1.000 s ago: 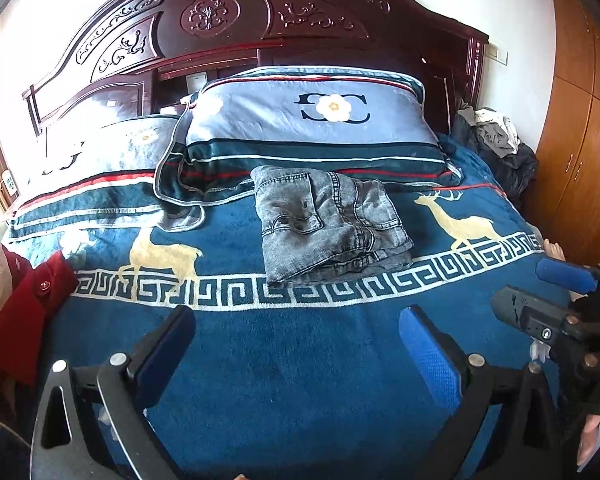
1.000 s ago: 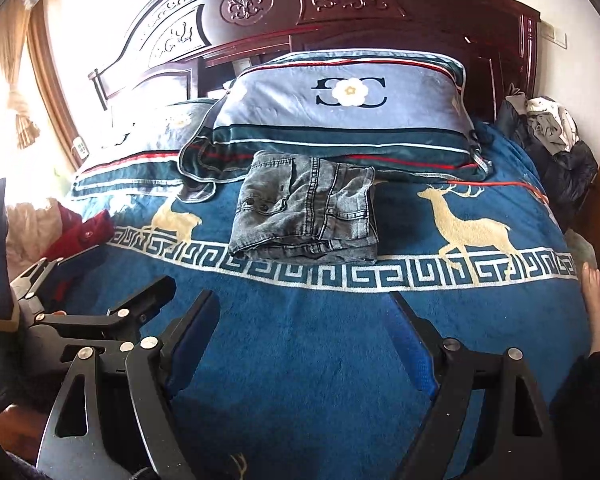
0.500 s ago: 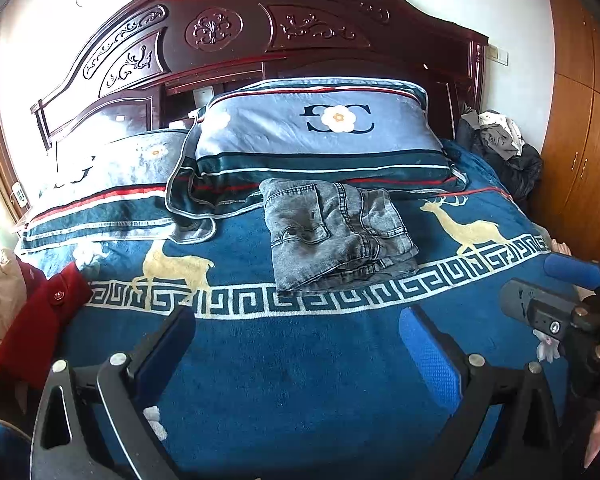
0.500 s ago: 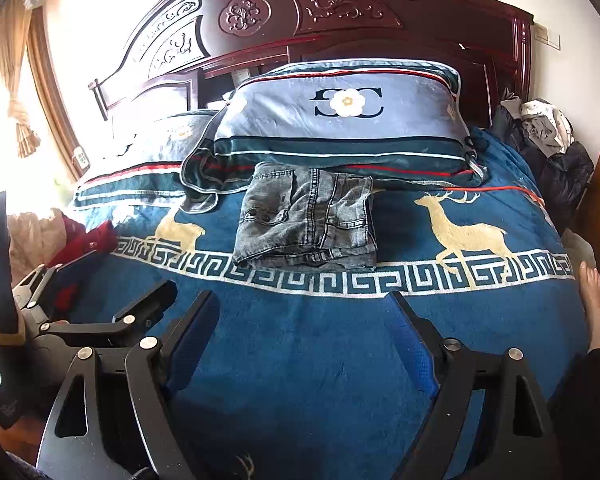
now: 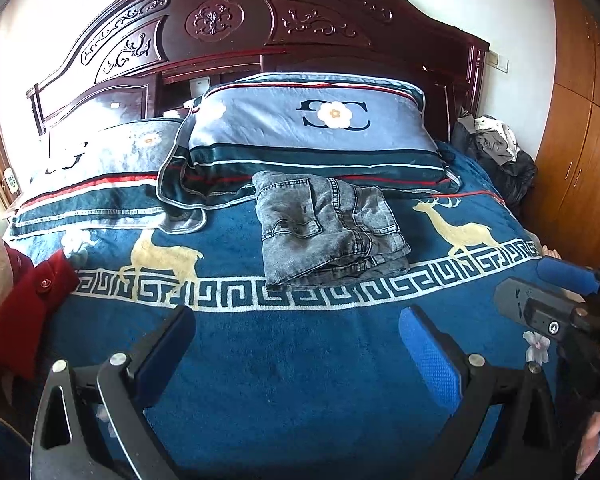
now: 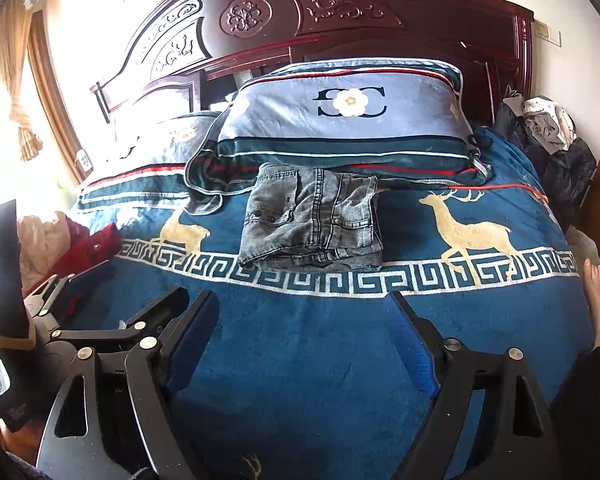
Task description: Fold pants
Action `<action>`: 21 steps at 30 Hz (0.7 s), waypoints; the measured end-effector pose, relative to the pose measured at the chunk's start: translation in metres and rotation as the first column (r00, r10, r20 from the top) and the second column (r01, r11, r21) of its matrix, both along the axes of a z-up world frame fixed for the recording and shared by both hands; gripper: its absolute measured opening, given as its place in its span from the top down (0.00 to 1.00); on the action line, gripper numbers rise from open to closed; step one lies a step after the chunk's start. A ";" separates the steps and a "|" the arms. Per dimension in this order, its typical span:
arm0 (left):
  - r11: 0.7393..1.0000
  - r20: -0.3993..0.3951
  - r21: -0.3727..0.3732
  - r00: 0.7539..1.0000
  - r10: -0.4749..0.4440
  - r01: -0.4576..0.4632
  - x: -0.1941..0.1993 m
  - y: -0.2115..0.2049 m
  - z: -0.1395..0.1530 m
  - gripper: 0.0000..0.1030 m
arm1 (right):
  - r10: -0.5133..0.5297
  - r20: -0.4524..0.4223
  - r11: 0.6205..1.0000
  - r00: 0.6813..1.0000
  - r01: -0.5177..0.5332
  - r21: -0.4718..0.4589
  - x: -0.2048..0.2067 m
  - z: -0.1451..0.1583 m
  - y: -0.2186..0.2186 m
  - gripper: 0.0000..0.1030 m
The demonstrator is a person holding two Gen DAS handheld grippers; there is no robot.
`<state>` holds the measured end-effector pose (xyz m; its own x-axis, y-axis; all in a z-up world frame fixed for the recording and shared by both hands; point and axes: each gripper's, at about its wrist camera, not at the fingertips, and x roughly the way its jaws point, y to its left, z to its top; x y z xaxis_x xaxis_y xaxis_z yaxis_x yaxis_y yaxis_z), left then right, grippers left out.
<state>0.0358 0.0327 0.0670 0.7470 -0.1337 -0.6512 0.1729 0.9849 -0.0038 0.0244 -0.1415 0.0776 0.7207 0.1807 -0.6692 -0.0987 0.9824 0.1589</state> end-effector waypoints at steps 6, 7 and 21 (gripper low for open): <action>1.000 -0.011 -0.008 1.000 0.001 -0.001 0.002 0.000 -0.003 0.00 | 0.001 -0.002 1.000 1.000 -0.001 0.005 0.002 -0.001 0.001 0.19; 1.000 -0.013 -0.011 1.000 0.002 -0.002 0.003 0.000 -0.003 0.00 | 0.001 -0.001 1.000 1.000 -0.001 0.005 0.002 -0.001 0.001 0.19; 0.995 -0.078 -0.072 0.995 0.062 -0.068 0.020 0.010 -0.028 0.00 | -0.003 -0.046 1.000 0.999 0.004 0.009 0.013 -0.018 0.000 0.19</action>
